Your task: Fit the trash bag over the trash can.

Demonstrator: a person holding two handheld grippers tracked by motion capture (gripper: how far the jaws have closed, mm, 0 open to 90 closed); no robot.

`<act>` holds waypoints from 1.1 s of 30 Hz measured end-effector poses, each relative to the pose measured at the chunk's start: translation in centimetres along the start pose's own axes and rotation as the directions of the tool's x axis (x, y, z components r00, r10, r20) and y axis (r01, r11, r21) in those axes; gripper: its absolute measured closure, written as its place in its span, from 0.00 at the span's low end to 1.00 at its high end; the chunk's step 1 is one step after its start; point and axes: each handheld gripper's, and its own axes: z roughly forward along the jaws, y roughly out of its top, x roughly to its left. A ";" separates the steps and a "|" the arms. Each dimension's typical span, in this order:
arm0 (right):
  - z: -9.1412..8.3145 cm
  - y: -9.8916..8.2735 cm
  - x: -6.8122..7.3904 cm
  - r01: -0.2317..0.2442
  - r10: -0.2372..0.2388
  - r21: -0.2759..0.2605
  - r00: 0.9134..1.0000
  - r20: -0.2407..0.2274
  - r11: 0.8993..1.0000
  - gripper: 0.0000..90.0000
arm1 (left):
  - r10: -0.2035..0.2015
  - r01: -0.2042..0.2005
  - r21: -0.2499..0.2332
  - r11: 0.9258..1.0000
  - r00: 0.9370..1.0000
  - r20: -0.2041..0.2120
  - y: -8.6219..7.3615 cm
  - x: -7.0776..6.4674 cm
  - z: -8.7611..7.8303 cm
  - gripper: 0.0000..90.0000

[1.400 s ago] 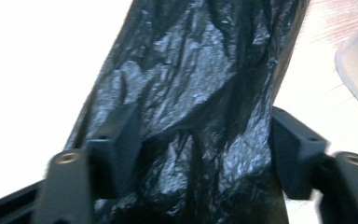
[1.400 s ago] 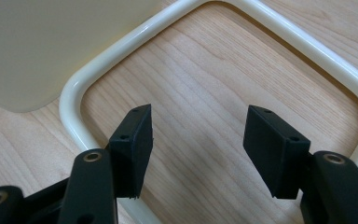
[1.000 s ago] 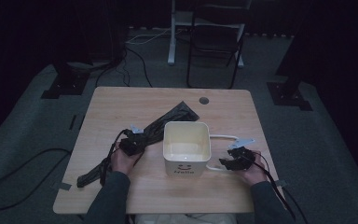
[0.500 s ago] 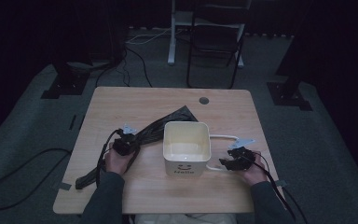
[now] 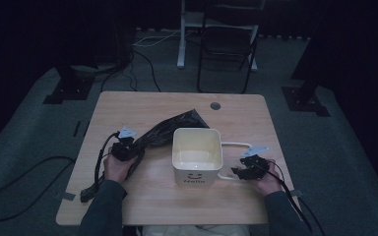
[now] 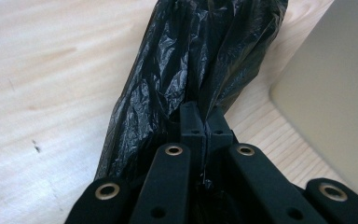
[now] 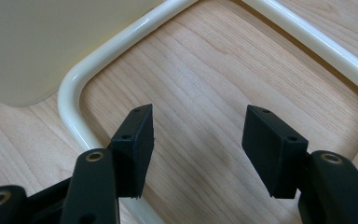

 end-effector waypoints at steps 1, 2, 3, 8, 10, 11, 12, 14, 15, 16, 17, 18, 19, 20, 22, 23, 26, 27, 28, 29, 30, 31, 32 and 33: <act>0.0 0.0 0.0 -0.001 0.001 -0.001 1.000 -0.001 1.000 0.48 | 0.003 -0.003 -0.009 1.000 1.000 0.005 0.2 0.1 -0.5 0.99; 0.0 0.0 0.0 -0.001 0.001 -0.001 1.000 -0.001 1.000 0.48 | 0.004 -0.003 -0.015 1.000 1.000 0.012 0.3 0.2 -0.8 0.99; 0.0 0.0 0.0 0.000 0.000 -0.001 1.000 -0.001 1.000 0.48 | 0.000 0.000 -0.023 1.000 1.000 0.018 0.4 0.3 -1.1 0.99; 0.1 0.0 0.1 -0.002 0.002 0.003 1.000 -0.004 1.000 0.48 | -0.008 0.011 -0.068 0.998 0.999 0.045 1.0 0.4 -2.3 0.99; 0.1 0.0 0.0 0.003 -0.003 0.004 1.000 -0.004 1.000 0.48 | -0.004 0.008 -0.074 0.997 0.999 0.049 1.2 0.4 -2.7 0.99; 0.1 0.0 0.0 0.005 -0.005 0.003 1.000 -0.004 1.000 0.48 | -0.002 0.006 -0.078 0.997 0.999 0.052 1.3 0.4 -2.9 0.99; 0.1 0.0 0.0 0.005 -0.005 0.003 1.000 -0.004 1.000 0.48 | -0.002 0.006 -0.078 0.997 0.999 0.052 1.3 0.4 -2.9 0.99; 0.1 -0.1 0.0 -0.001 0.001 0.005 1.000 -0.005 1.000 0.48 | 0.002 0.003 -0.091 0.996 0.998 0.059 1.6 0.4 -3.5 0.99; 0.1 -0.1 0.0 -0.001 0.001 0.004 1.000 -0.005 1.000 0.48 | 0.004 0.002 -0.097 0.995 0.998 0.063 1.7 0.4 -3.7 0.99; 0.1 -0.1 0.0 -0.001 0.001 0.004 1.000 -0.005 1.000 0.48 | 0.005 0.002 -0.102 0.995 0.998 0.065 1.7 0.4 -4.0 0.99; 0.1 -0.1 0.0 -0.002 0.002 0.004 1.000 -0.005 1.000 0.48 | 0.007 0.000 -0.104 0.995 0.998 0.068 1.8 0.5 -4.2 0.99; 0.1 -0.1 0.0 -0.002 0.002 0.004 1.000 -0.005 1.000 0.48 | 0.007 0.000 -0.104 0.995 0.998 0.068 1.8 0.5 -4.2 0.99; 0.1 -0.1 0.0 -0.002 0.002 0.004 1.000 -0.005 1.000 0.48 | 0.010 -0.003 -0.106 0.994 0.997 0.070 1.8 0.5 -4.4 0.99; 0.1 -0.1 0.0 -0.002 0.002 0.004 1.000 -0.006 1.000 0.48 | 0.015 -0.007 -0.110 0.994 0.997 0.070 1.8 0.6 -4.6 0.99; 0.1 -0.1 0.0 0.000 0.000 0.006 1.000 -0.006 1.000 0.48 | 0.022 -0.012 -0.119 0.993 0.996 0.083 1.8 0.6 -5.2 0.99; 0.1 -0.1 0.0 0.000 0.000 0.006 1.000 -0.006 1.000 0.48 | 0.028 -0.017 -0.120 0.993 0.996 0.088 1.7 0.6 -5.4 0.99; 0.2 -0.1 0.0 -0.001 0.001 0.007 1.000 -0.005 1.000 0.48 | 0.045 -0.033 -0.125 0.992 0.994 0.096 1.7 0.6 -6.1 0.99; 0.2 -0.1 0.1 0.000 0.000 0.007 1.000 -0.005 1.000 0.48 | 0.045 -0.033 -0.125 0.992 0.994 0.096 1.7 0.6 -6.1 0.99; 0.2 -0.1 0.0 0.001 -0.001 0.007 1.000 -0.005 1.000 0.48 | 0.058 -0.044 -0.131 0.990 0.993 0.104 1.6 0.5 -6.6 0.99; 0.2 -0.1 0.1 0.000 0.000 0.008 1.000 -0.006 1.000 0.48 | 0.058 -0.044 -0.131 0.990 0.993 0.104 1.6 0.5 -6.6 0.99; 0.2 -0.1 0.1 0.000 0.000 0.008 1.000 -0.006 1.000 0.48 | 0.063 -0.049 -0.133 0.990 0.993 0.105 1.5 0.5 -6.8 0.99; 0.2 -0.1 0.1 0.002 -0.002 0.008 1.000 -0.006 1.000 0.48 | 0.069 -0.054 -0.137 0.989 0.992 0.106 1.5 0.4 -7.1 0.99; 0.2 -0.1 0.1 0.005 -0.005 0.007 1.000 -0.006 1.000 0.48 | 0.085 -0.069 -0.140 0.988 0.990 0.110 1.3 0.4 -7.7 0.99; 0.2 -0.1 0.1 0.006 -0.006 0.007 1.000 -0.006 1.000 0.48 | 0.085 -0.069 -0.140 0.988 0.990 0.110 1.3 0.4 -7.7 0.99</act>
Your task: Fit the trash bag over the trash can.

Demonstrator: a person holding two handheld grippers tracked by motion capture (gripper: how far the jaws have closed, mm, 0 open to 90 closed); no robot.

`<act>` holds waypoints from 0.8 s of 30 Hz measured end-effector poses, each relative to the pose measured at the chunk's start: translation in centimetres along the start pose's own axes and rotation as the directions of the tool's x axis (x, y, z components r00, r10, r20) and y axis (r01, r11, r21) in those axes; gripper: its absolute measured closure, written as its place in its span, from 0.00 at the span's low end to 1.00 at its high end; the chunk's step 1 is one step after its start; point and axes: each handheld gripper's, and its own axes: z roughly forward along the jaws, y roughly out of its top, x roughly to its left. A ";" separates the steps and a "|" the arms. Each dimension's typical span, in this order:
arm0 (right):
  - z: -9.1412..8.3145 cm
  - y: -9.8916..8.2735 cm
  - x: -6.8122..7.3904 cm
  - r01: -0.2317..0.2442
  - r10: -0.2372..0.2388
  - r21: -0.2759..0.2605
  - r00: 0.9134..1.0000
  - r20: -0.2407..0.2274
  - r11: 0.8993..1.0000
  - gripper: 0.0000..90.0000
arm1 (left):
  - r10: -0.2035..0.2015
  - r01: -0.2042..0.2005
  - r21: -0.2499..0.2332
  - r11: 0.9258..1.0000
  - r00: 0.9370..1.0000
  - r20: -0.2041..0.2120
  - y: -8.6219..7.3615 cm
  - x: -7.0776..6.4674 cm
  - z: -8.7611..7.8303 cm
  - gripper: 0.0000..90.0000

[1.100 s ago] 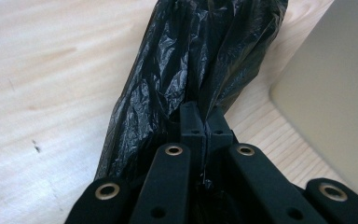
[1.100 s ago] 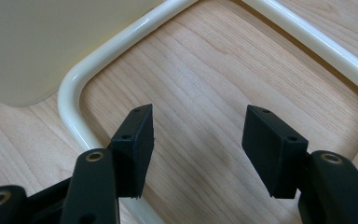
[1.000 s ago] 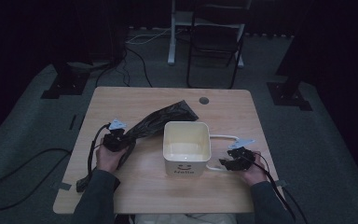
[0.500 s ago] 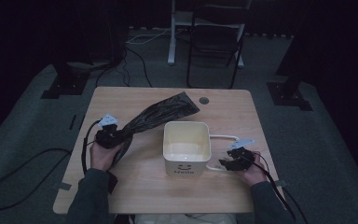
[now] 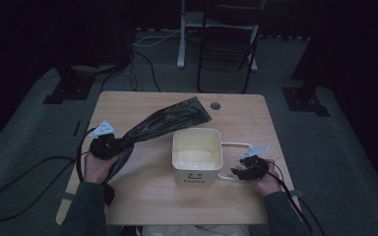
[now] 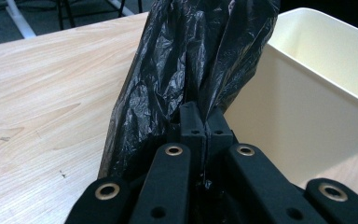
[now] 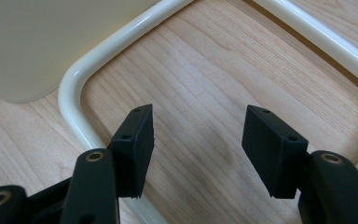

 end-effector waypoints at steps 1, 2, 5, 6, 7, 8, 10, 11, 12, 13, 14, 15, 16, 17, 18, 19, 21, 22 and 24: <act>0.0 0.0 0.0 0.000 0.000 0.000 1.000 0.000 1.000 0.48 | 0.009 -0.009 -0.003 1.000 1.000 0.004 -0.1 -0.2 -0.6 0.99; 0.0 0.0 0.0 0.000 0.000 0.000 1.000 0.000 1.000 0.48 | 0.020 -0.020 -0.002 1.000 1.000 0.007 -0.2 -0.3 -0.9 0.99; 0.0 0.0 0.0 -0.003 0.003 0.001 1.000 0.000 1.000 0.48 | 0.038 -0.038 -0.006 0.999 0.999 0.018 -0.5 -0.7 -1.8 0.99; 0.0 0.0 0.0 -0.003 0.003 0.000 1.000 0.000 1.000 0.48 | 0.044 -0.043 -0.008 0.999 0.999 0.019 -0.6 -0.8 -2.1 0.99; 0.0 0.0 0.1 -0.004 0.004 -0.001 1.000 0.000 1.000 0.48 | 0.048 -0.048 -0.006 0.999 0.999 0.021 -0.7 -1.0 -2.4 0.99; -0.1 0.0 0.0 -0.004 0.004 -0.001 1.000 0.000 1.000 0.48 | 0.055 -0.055 -0.004 0.998 0.998 0.026 -0.8 -1.2 -2.7 0.99; -0.1 0.0 0.0 -0.007 0.007 -0.001 1.000 0.000 1.000 0.48 | 0.070 -0.070 0.005 0.998 0.997 0.034 -0.9 -1.5 -3.1 0.99; -0.1 0.0 0.0 -0.007 0.007 -0.002 1.000 0.000 1.000 0.48 | 0.078 -0.078 0.009 0.997 0.996 0.037 -1.0 -1.7 -3.4 0.99; -0.1 0.0 0.0 -0.008 0.008 -0.002 1.000 0.000 1.000 0.48 | 0.084 -0.084 0.012 0.996 0.996 0.038 -1.0 -1.9 -3.6 0.99; -0.1 0.0 0.0 -0.010 0.010 -0.003 1.000 0.000 1.000 0.48 | 0.090 -0.091 0.016 0.996 0.995 0.044 -1.2 -2.1 -3.8 0.99; -0.2 0.0 0.0 -0.010 0.010 -0.003 1.000 0.000 1.000 0.48 | 0.097 -0.099 0.022 0.995 0.994 0.046 -1.3 -2.3 -4.0 0.99; -0.2 0.0 0.0 -0.010 0.010 -0.003 1.000 0.000 1.000 0.48 | 0.097 -0.099 0.022 0.995 0.994 0.046 -1.3 -2.3 -4.0 0.99; -0.2 0.0 0.0 -0.010 0.010 -0.003 1.000 0.000 1.000 0.48 | 0.097 -0.099 0.022 0.995 0.994 0.046 -1.3 -2.3 -4.0 0.99; -0.2 0.0 0.0 -0.011 0.011 -0.005 1.000 0.000 1.000 0.48 | 0.113 -0.115 0.034 0.993 0.992 0.051 -1.5 -2.7 -4.5 0.99; -0.2 0.0 0.0 -0.011 0.011 -0.005 1.000 0.000 1.000 0.48 | 0.115 -0.117 0.035 0.992 0.992 0.059 -1.5 -2.9 -4.8 0.99; -0.3 0.0 0.0 -0.011 0.011 -0.005 1.000 0.001 1.000 0.48 | 0.115 -0.117 0.035 0.992 0.992 0.059 -1.5 -2.9 -4.8 0.99; -0.3 0.0 0.0 -0.010 0.010 -0.006 1.000 0.000 1.000 0.48 | 0.123 -0.126 0.040 0.991 0.990 0.064 -1.6 -3.2 -5.0 0.99; -0.3 0.0 0.0 -0.011 0.011 -0.006 1.000 0.002 1.000 0.48 | 0.136 -0.140 0.049 0.989 0.988 0.079 -1.6 -3.6 -5.3 0.99; -0.3 0.0 0.0 -0.011 0.011 -0.007 1.000 0.002 1.000 0.48 | 0.142 -0.147 0.054 0.988 0.987 0.081 -1.5 -3.7 -5.3 0.99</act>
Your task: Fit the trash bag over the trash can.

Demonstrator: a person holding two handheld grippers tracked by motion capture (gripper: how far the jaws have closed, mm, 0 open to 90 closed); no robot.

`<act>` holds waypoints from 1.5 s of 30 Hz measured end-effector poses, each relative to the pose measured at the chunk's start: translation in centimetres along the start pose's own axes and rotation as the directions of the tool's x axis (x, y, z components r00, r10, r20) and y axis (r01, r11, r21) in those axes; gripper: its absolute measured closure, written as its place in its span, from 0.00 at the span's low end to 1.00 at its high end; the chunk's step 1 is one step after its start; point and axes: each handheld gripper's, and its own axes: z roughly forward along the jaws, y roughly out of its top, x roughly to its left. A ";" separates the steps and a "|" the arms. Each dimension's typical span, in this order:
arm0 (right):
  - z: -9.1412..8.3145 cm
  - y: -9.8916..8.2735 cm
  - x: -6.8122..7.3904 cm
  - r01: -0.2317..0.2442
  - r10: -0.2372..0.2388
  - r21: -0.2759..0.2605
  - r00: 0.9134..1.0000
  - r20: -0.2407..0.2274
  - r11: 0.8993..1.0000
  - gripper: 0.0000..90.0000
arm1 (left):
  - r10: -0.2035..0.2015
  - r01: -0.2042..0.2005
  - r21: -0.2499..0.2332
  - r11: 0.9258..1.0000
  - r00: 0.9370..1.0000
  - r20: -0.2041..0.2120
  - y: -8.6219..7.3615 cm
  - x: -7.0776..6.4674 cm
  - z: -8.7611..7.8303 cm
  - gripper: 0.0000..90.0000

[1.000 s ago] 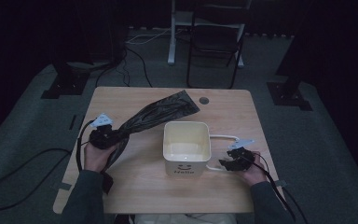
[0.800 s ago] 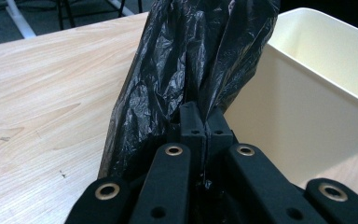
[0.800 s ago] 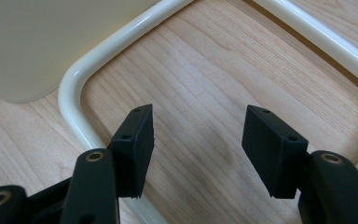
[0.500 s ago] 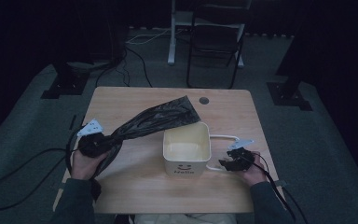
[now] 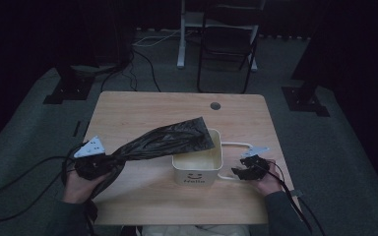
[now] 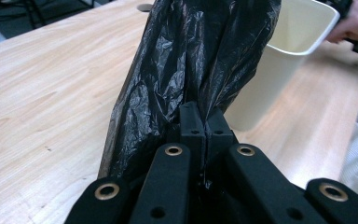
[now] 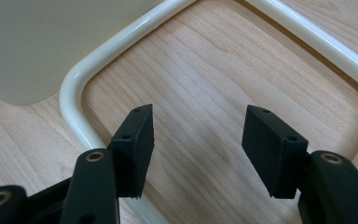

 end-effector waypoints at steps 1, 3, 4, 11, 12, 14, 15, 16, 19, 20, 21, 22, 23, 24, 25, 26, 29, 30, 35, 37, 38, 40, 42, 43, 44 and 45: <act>0.0 0.0 0.0 -0.001 0.001 0.001 1.000 -0.001 1.000 0.48 | 0.005 -0.005 0.004 1.000 1.000 0.005 0.0 -0.2 -0.1 0.99; 0.0 0.0 0.0 0.000 0.000 0.001 1.000 -0.002 1.000 0.48 | 0.012 -0.012 0.009 1.000 1.000 0.008 0.0 -0.5 -0.1 0.99; 0.0 0.0 0.0 0.000 0.000 0.001 1.000 -0.002 1.000 0.48 | 0.012 -0.012 0.009 1.000 1.000 0.008 0.0 -0.5 -0.1 0.99; 0.0 0.0 0.1 0.001 -0.001 0.002 1.000 -0.002 1.000 0.48 | 0.035 -0.036 0.056 0.998 0.999 0.022 0.1 -1.3 0.2 0.99; 0.0 0.0 0.1 0.001 -0.001 0.002 1.000 -0.002 1.000 0.48 | 0.035 -0.036 0.056 0.998 0.999 0.022 0.1 -1.3 0.2 0.99; 0.1 0.0 0.1 0.001 -0.001 0.004 1.000 -0.002 1.000 0.48 | 0.050 -0.052 0.064 0.997 0.998 0.030 0.7 -1.6 0.6 0.99; 0.1 0.0 0.1 0.001 -0.001 0.004 1.000 -0.002 1.000 0.48 | 0.050 -0.052 0.064 0.997 0.998 0.030 0.7 -1.6 0.6 0.99; 0.1 0.0 0.1 0.002 -0.002 0.004 1.000 -0.002 1.000 0.48 | 0.057 -0.059 0.065 0.996 0.998 0.036 1.0 -1.8 0.9 0.99; 0.1 0.0 0.0 0.002 -0.002 0.003 1.000 -0.002 1.000 0.48 | 0.070 -0.074 0.072 0.995 0.996 0.046 2.0 -2.3 1.8 0.99; 0.1 0.0 0.0 0.003 -0.003 0.003 1.000 -0.002 1.000 0.48 | 0.074 -0.078 0.075 0.994 0.996 0.050 2.2 -2.4 2.1 0.99; 0.1 0.0 0.0 0.003 -0.003 0.003 1.000 -0.002 1.000 0.48 | 0.074 -0.078 0.075 0.994 0.996 0.050 2.2 -2.4 2.1 0.99; 0.1 0.0 0.1 0.004 -0.004 0.004 1.000 -0.002 1.000 0.48 | 0.078 -0.083 0.080 0.993 0.995 0.058 2.7 -2.5 2.7 0.99; 0.1 0.0 0.1 0.004 -0.004 0.004 1.000 -0.002 1.000 0.48 | 0.078 -0.083 0.080 0.993 0.995 0.058 2.7 -2.5 2.7 0.99; 0.1 0.0 0.0 0.004 -0.004 0.004 1.000 -0.002 1.000 0.48 | 0.079 -0.084 0.081 0.993 0.995 0.063 2.9 -2.6 3.0 0.99; 0.0 0.0 0.0 0.002 -0.002 0.001 1.000 -0.002 1.000 0.48 | 0.082 -0.087 0.079 0.993 0.994 0.069 3.2 -2.7 3.4 0.99; 0.0 0.0 0.0 0.002 -0.002 0.000 1.000 -0.002 1.000 0.48 | 0.082 -0.087 0.075 0.993 0.994 0.076 3.5 -2.9 3.9 0.99; 0.1 0.0 0.0 0.003 -0.003 0.002 1.000 -0.002 1.000 0.48 | 0.084 -0.091 0.073 0.993 0.993 0.086 4.2 -3.1 4.7 0.99; 0.1 0.0 0.0 0.003 -0.003 0.002 1.000 -0.002 1.000 0.48 | 0.084 -0.091 0.073 0.993 0.993 0.086 4.2 -3.1 4.7 0.99; 0.1 0.0 0.0 0.003 -0.003 0.002 1.000 -0.003 1.000 0.48 | 0.083 -0.091 0.066 0.994 0.991 0.107 5.6 -3.6 6.4 0.98; 0.1 0.0 0.0 0.004 -0.004 0.002 1.000 -0.004 1.000 0.48 | 0.077 -0.085 0.067 0.994 0.991 0.112 5.9 -3.7 7.0 0.98; 0.1 0.0 0.0 0.003 -0.003 0.002 1.000 -0.005 1.000 0.48 | 0.074 -0.082 0.068 0.994 0.991 0.116 6.1 -3.8 7.4 0.98; 0.1 0.0 0.0 0.003 -0.003 0.002 1.000 -0.005 1.000 0.48 | 0.074 -0.083 0.071 0.994 0.990 0.123 6.4 -3.9 8.1 0.98; 0.1 0.0 -0.1 0.003 -0.003 0.001 1.000 -0.004 1.000 0.48 | 0.067 -0.077 0.070 0.995 0.989 0.135 6.7 -4.1 8.9 0.98; 0.1 0.0 -0.1 0.002 -0.002 0.001 1.000 -0.004 1.000 0.48 | 0.067 -0.077 0.071 0.995 0.988 0.139 6.9 -4.2 9.2 0.98; 0.1 0.0 -0.1 0.003 -0.003 0.001 1.000 -0.004 1.000 0.48 | 0.066 -0.077 0.069 0.995 0.988 0.142 7.0 -4.3 9.5 0.98; 0.1 0.0 -0.1 0.003 -0.003 0.002 1.000 -0.004 1.000 0.48 | 0.061 -0.071 0.066 0.995 0.987 0.147 7.1 -4.4 9.8 0.98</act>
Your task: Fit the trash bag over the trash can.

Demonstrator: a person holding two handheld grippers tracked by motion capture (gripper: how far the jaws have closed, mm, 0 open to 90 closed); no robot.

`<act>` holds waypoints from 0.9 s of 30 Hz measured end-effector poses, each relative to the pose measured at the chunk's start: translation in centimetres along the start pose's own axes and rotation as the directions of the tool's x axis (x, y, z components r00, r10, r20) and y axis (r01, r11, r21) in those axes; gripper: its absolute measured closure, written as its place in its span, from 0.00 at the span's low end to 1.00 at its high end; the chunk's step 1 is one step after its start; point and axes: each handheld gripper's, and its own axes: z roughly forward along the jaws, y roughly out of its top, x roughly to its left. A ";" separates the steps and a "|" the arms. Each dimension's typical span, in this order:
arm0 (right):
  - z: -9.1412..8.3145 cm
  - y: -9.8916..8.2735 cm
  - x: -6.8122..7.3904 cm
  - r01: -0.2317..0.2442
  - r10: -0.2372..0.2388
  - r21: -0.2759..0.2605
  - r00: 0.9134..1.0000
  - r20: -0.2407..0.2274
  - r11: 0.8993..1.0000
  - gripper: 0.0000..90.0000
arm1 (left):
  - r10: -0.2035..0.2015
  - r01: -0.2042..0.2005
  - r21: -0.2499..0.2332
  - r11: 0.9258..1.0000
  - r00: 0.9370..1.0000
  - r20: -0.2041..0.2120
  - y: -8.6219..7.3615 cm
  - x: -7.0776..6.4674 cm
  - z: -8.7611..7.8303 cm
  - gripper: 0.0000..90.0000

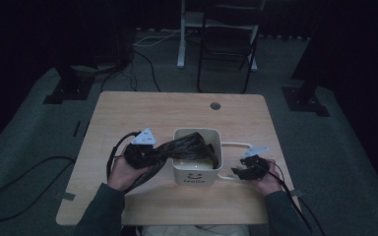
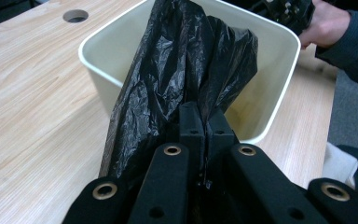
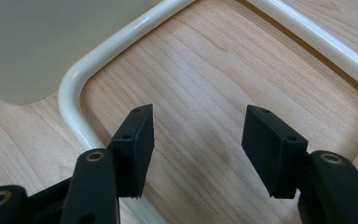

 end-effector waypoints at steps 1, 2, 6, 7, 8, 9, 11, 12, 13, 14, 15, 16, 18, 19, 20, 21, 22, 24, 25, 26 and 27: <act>0.0 0.0 0.0 0.002 -0.002 0.000 1.000 0.000 1.000 0.48 | -0.001 0.001 -0.003 1.000 1.000 0.001 0.2 0.0 0.2 0.98; 0.0 0.0 0.0 0.002 -0.002 0.000 1.000 0.001 1.000 0.48 | -0.003 0.003 -0.006 1.000 1.000 0.004 0.4 -0.1 0.5 0.98; 0.0 0.0 0.0 0.003 -0.003 0.000 1.000 0.001 1.000 0.48 | -0.014 0.014 -0.021 1.000 1.000 0.021 1.1 -0.3 1.2 0.98; 0.0 0.0 0.0 0.003 -0.003 0.000 1.000 0.001 1.000 0.48 | -0.014 0.014 -0.021 1.000 1.000 0.021 1.1 -0.3 1.2 0.98; 0.0 0.0 0.0 0.000 0.000 0.000 1.000 0.001 1.000 0.48 | -0.015 0.015 -0.020 1.000 1.000 0.024 1.4 -0.4 1.6 0.98; 0.0 0.0 0.0 0.000 0.000 0.000 1.000 0.001 1.000 0.48 | -0.015 0.016 -0.016 1.000 1.000 0.026 1.6 -0.5 1.9 0.98; 0.0 0.0 0.0 0.002 -0.002 -0.001 1.000 0.001 1.000 0.48 | -0.014 0.014 -0.009 1.000 1.000 0.023 1.7 -0.7 2.3 0.98; 0.0 0.0 0.0 0.002 -0.002 0.000 1.000 0.001 1.000 0.48 | -0.014 0.014 -0.005 1.000 1.000 0.022 1.7 -0.7 2.5 0.98; 0.0 0.0 0.0 0.002 -0.002 0.000 1.000 0.001 1.000 0.48 | -0.014 0.014 -0.005 1.000 1.000 0.022 1.7 -0.7 2.5 0.98; 0.0 0.0 0.0 0.002 -0.002 0.000 1.000 0.001 1.000 0.48 | -0.017 0.017 0.000 1.000 1.000 0.022 1.8 -0.8 2.9 0.98; 0.0 0.0 0.0 0.002 -0.002 0.000 1.000 0.000 1.000 0.48 | -0.020 0.020 0.000 1.000 1.000 0.024 1.9 -0.9 3.1 0.97; 0.0 0.0 0.0 0.002 -0.002 0.000 1.000 -0.001 1.000 0.48 | -0.020 0.020 0.000 1.000 1.000 0.024 1.9 -0.9 3.1 0.97; 0.0 0.0 0.0 0.002 -0.002 0.001 1.000 -0.001 1.000 0.48 | -0.023 0.023 0.004 1.000 0.999 0.024 2.0 -1.0 3.5 0.97; 0.0 0.0 0.0 0.003 -0.003 0.001 1.000 -0.001 1.000 0.48 | -0.027 0.027 0.001 1.000 0.999 0.026 2.0 -1.0 3.7 0.97; 0.0 0.0 0.0 0.004 -0.004 0.001 1.000 -0.001 1.000 0.48 | -0.027 0.027 0.002 1.000 0.999 0.026 2.1 -1.0 3.8 0.97; 0.0 0.0 0.0 0.002 -0.002 -0.001 1.000 -0.001 1.000 0.48 | -0.030 0.030 0.004 1.000 0.999 0.023 2.1 -1.0 3.9 0.96; 0.0 0.0 0.0 0.003 -0.003 -0.003 1.000 0.001 1.000 0.48 | -0.038 0.037 0.004 0.999 0.999 0.024 2.1 -1.0 4.1 0.96; -0.2 0.1 0.0 0.000 0.000 -0.010 1.000 0.002 1.000 0.48 | -0.045 0.044 0.008 0.999 0.999 0.019 2.1 -0.9 4.2 0.96; -0.3 0.1 0.0 -0.002 0.002 -0.013 1.000 0.002 1.000 0.48 | -0.045 0.044 0.008 0.999 0.999 0.019 2.1 -0.9 4.2 0.96; -0.4 0.1 -0.1 -0.003 0.003 -0.018 1.000 0.002 1.000 0.48 | -0.047 0.047 0.008 0.999 0.999 0.020 2.0 -0.9 4.3 0.96; -0.5 0.2 -0.1 -0.003 0.003 -0.022 1.000 0.002 1.000 0.48 | -0.054 0.053 0.014 0.998 0.999 0.010 2.0 -0.8 4.4 0.96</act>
